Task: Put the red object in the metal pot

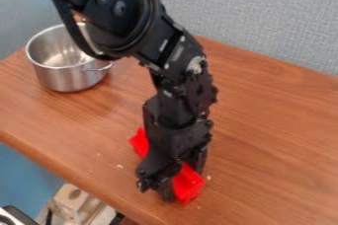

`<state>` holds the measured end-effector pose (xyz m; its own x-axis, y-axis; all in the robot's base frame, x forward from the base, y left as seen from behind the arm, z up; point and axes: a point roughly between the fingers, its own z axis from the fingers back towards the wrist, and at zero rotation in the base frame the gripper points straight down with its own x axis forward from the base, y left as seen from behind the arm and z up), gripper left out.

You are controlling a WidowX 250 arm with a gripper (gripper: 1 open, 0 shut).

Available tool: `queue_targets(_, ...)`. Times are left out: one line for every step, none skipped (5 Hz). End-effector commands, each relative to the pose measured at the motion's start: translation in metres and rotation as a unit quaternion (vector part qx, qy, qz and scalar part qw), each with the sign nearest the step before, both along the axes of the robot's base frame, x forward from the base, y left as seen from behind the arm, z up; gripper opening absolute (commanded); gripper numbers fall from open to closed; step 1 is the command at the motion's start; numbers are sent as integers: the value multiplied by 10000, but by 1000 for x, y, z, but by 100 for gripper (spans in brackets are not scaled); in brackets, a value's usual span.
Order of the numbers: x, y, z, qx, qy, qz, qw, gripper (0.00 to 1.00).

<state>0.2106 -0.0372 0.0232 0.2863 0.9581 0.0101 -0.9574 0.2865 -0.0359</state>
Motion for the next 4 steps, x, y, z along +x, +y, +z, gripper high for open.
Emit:
queue_targets(5, 3, 13, -53, -242, 87, 9997, 0)
queue_targets(4, 4, 14, -62, -229, 88, 9997, 0)
queue_targets(3, 4, 17, -69, -220, 88, 9997, 0)
queue_targets(2, 5, 20, -82, -211, 90, 9997, 0)
